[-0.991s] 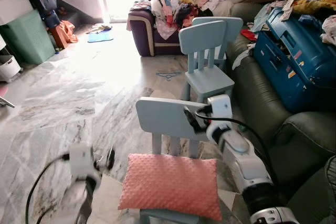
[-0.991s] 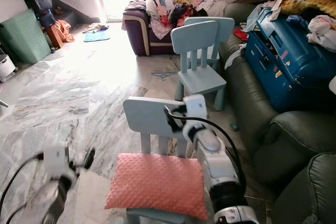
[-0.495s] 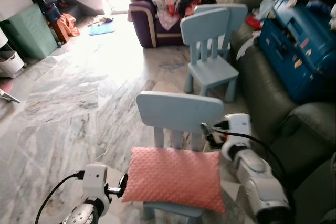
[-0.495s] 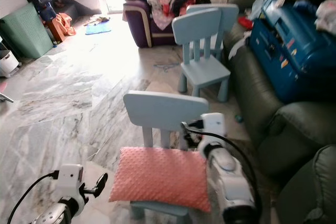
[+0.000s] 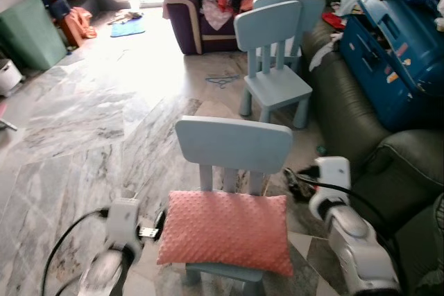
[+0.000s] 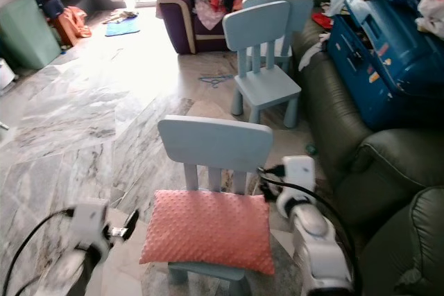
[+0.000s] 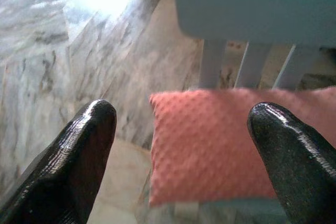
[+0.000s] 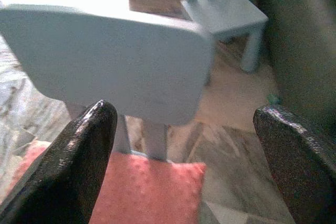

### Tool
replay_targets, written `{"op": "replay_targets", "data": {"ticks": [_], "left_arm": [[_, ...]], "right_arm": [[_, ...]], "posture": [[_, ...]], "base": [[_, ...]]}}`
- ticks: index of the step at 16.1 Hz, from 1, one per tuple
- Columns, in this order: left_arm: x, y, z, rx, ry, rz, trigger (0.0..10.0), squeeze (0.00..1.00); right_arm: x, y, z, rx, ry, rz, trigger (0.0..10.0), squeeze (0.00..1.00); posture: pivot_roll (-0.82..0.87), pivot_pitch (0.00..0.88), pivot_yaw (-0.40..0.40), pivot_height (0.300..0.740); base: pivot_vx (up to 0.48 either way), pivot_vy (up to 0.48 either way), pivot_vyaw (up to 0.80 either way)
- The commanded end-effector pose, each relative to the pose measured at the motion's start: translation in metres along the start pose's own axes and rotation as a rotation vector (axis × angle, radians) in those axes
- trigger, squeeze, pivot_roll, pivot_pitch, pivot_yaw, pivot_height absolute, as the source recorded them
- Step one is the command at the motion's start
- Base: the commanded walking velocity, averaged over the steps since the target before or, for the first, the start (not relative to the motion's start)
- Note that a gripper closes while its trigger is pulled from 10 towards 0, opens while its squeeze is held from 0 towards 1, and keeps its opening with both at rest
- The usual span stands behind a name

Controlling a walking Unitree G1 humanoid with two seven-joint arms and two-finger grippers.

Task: Move the pillow to the sofa

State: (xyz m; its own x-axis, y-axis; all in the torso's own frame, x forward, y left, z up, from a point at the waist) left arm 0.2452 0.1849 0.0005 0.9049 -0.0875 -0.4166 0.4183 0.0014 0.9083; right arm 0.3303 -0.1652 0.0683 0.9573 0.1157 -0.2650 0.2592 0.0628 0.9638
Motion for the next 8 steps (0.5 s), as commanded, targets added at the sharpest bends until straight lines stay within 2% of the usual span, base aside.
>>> {"op": "replay_targets", "data": {"ticks": [1, 4, 8], "left_arm": [[-0.006, -0.002, -0.003, -0.004, 0.016, 0.002, 10.0, 0.0], [-0.027, -0.01, -0.007, -0.01, 0.041, -0.005, 10.0, 0.0], [-0.04, -0.007, -0.01, -0.014, 0.052, 0.015, 10.0, 0.0]], "right_arm": [[0.003, 0.009, -0.008, -0.018, 0.026, 0.027, 10.0, 0.0], [0.005, 0.016, -0.01, -0.017, 0.053, 0.042, 10.0, 0.0], [-0.001, 0.006, -0.014, -0.02, 0.088, 0.016, 10.0, 0.0]], "posture": [[-0.17, 0.109, 0.081, 0.74], [-0.15, 0.111, 0.082, 0.74], [-0.15, 0.122, 0.07, 0.74]], "base": [[0.0, 0.0, 0.0], [0.0, 0.0, 0.0], [0.0, 0.0, 0.0]]}}
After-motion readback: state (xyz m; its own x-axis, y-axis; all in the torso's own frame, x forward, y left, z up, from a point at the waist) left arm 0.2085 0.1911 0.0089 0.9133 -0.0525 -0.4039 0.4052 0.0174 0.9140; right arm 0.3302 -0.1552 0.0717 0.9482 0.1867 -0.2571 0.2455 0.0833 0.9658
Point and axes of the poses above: a point about 5 cm out from each wrist's last joint towards the gripper, its own x axis pointing out of the wrist towards the gripper, its own y axis along the axis of the wrist's last joint, z = x × y, the point moved 4 cm from there along x, pointing out of the wrist towards the gripper, and after that the axes turned 1 degree about -x, right-handed, at the moved point
